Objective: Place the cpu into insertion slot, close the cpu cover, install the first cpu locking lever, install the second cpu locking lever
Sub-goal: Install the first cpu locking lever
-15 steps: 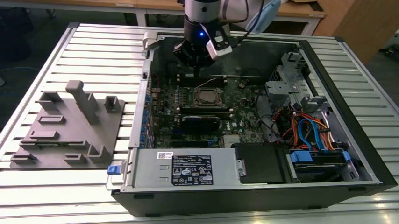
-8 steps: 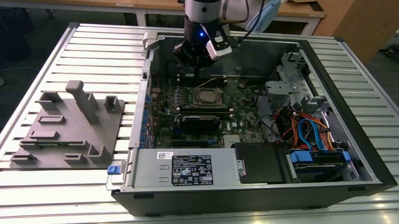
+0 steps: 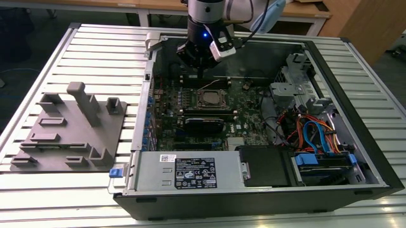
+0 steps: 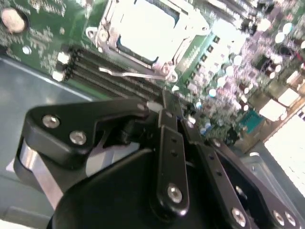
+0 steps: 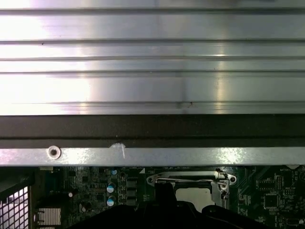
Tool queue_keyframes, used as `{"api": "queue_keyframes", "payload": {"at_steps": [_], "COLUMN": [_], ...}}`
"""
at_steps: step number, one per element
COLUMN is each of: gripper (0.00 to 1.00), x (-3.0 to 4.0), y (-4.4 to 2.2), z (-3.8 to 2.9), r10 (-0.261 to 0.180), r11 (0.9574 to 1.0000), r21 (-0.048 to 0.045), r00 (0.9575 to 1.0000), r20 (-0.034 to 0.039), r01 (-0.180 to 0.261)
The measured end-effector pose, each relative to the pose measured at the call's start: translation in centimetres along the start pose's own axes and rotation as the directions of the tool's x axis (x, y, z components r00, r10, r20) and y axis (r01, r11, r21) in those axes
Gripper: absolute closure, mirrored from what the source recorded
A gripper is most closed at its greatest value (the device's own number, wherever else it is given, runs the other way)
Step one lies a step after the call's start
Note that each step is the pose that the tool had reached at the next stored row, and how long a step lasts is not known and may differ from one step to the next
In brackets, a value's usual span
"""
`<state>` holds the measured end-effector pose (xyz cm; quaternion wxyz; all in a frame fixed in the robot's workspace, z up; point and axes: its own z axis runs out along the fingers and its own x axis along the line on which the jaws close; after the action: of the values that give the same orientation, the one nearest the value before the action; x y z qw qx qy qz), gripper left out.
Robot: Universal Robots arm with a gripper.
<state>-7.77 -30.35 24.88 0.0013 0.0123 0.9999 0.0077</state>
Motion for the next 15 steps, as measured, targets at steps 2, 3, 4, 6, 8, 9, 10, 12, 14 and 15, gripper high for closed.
{"api": "queue_keyframes", "payload": {"at_steps": [2, 3, 4, 6, 8, 9, 10, 12, 14, 15], "gripper": [0.90, 0.90, 0.90, 0.90, 0.90, 0.90, 0.90, 0.90, 0.90, 0.90], "x": [0.00, 0.00, 0.00, 0.00, 0.00, 0.00, 0.00, -0.05, -0.06, -0.07], "y": [0.00, 0.00, 0.00, 0.00, 0.00, 0.00, 0.00, 0.00, 0.00, 0.00], "z": [0.00, 0.00, 0.00, 0.00, 0.00, 0.00, 0.00, 0.00, 0.00, 0.00], "r10": [0.000, 0.000, 0.000, 0.000, 0.001, 0.001, 0.001, 0.001, 0.001, 0.001], "r11": [1.0000, 1.0000, 1.0000, 1.0000, 1.0000, 1.0000, 1.0000, 1.0000, 1.0000, 1.0000], "r21": [-0.0001, 0.0000, 0.0000, 0.0000, 0.0000, 0.0000, 0.0000, 0.0000, 0.0000, 0.0000], "r00": [1.0000, 1.0000, 1.0000, 1.0000, 1.0000, 1.0000, 1.0000, 1.0000, 1.0000, 1.0000], "r20": [0.0000, 0.0000, 0.0000, 0.0000, 0.0000, 0.0000, 0.0000, 0.0000, 0.0000, 0.0000], "r01": [0.000, 0.000, 0.000, 0.000, -0.001, -0.001, -0.001, -0.001, -0.001, -0.001]}}
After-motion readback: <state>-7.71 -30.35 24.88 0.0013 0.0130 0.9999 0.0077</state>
